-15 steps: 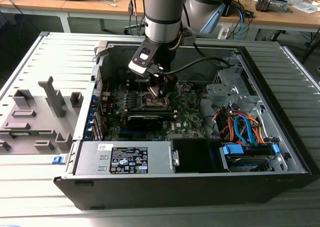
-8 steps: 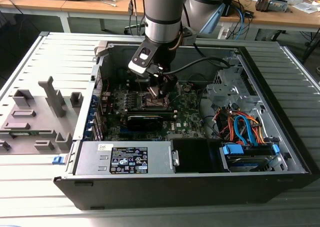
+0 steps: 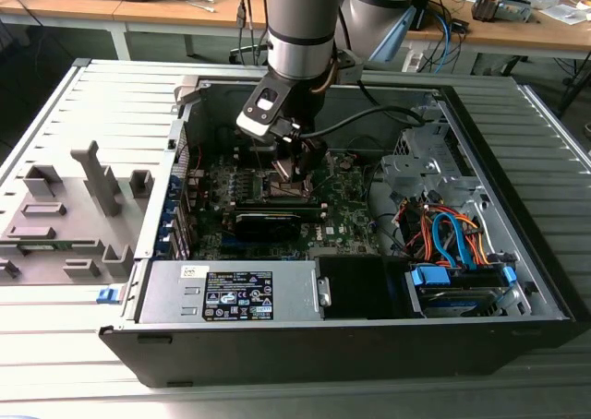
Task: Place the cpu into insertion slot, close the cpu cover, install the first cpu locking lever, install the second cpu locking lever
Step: 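Place the cpu into insertion slot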
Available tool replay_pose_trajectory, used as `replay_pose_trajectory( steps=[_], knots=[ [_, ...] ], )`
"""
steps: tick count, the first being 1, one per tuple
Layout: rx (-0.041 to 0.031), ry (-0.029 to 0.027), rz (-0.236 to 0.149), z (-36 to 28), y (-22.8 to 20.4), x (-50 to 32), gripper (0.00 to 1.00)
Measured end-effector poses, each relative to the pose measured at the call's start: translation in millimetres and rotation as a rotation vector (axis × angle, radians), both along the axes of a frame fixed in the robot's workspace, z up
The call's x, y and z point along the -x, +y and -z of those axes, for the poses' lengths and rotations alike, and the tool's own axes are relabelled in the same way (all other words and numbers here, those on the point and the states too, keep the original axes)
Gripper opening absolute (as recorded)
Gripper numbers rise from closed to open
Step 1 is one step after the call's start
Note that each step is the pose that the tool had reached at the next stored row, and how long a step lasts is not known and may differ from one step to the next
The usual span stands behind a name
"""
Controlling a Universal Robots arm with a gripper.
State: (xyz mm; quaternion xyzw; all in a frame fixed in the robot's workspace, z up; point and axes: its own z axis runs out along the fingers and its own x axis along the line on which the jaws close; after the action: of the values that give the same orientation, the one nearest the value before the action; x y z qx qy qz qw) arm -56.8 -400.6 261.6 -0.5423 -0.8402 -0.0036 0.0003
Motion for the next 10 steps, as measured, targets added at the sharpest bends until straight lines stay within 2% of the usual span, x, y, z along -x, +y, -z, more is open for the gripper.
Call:
replay_pose_trajectory(
  steps=[10],
  knots=[
    [0.0, -0.0001, 0.012, 0.5, 0.0, 0.0, 0.54]
  ],
)
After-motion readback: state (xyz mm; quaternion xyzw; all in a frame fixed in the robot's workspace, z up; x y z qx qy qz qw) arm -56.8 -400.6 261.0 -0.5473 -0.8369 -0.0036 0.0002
